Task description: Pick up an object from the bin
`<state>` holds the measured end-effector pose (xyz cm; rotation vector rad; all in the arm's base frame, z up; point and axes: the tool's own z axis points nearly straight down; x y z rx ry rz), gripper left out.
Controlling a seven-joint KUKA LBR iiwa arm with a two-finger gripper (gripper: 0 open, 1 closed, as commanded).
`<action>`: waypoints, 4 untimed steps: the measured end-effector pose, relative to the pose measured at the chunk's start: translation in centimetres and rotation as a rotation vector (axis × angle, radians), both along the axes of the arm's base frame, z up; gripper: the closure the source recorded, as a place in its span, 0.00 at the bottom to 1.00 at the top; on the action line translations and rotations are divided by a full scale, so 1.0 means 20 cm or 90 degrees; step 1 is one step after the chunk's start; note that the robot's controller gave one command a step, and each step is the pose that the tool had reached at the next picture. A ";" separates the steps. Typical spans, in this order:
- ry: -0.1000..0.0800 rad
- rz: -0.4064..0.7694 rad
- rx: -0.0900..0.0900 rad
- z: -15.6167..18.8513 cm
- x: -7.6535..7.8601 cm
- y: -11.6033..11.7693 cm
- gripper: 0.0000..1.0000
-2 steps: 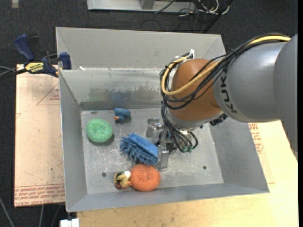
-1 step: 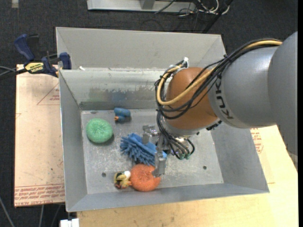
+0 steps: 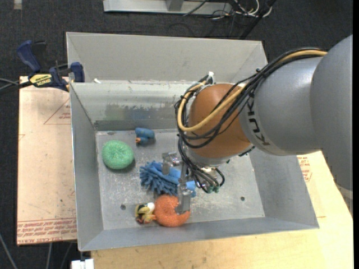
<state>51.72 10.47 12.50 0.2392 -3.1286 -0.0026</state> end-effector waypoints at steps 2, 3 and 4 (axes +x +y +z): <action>-0.003 0.210 0.001 -0.11 -0.02 0.09 0.00; -0.004 0.361 0.003 -0.23 -0.02 0.07 1.00; -0.004 0.361 0.003 -0.23 -0.02 0.07 1.00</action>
Offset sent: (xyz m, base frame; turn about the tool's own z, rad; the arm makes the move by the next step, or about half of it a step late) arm -0.0076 0.0343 -0.0550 -0.3088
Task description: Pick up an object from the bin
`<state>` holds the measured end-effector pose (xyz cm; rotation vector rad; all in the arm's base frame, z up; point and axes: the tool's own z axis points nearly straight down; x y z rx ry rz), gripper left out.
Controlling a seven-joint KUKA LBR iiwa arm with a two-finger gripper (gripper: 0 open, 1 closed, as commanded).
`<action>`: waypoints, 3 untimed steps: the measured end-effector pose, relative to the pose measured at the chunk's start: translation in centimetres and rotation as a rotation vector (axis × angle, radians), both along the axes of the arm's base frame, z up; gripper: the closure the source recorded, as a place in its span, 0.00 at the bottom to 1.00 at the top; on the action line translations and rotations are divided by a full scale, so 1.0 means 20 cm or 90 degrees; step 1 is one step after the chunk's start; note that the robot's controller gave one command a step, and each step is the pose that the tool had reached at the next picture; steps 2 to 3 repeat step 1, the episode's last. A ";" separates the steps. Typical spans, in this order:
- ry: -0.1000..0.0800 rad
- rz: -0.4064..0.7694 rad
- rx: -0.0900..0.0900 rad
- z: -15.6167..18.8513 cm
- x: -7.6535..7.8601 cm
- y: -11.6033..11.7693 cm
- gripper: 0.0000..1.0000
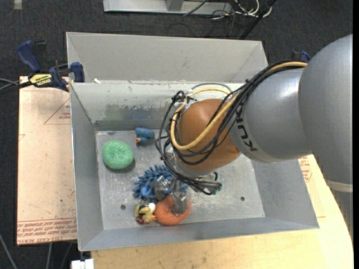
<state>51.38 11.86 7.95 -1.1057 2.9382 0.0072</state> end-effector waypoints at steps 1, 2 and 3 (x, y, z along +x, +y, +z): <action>-0.002 0.018 0.001 0.67 -0.06 0.04 1.00; -0.002 0.018 0.001 0.67 -0.06 0.04 1.00; -0.002 0.018 0.001 0.67 -0.06 0.04 1.00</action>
Offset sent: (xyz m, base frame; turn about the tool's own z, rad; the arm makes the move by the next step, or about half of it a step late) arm 0.0000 0.0000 0.0000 0.0000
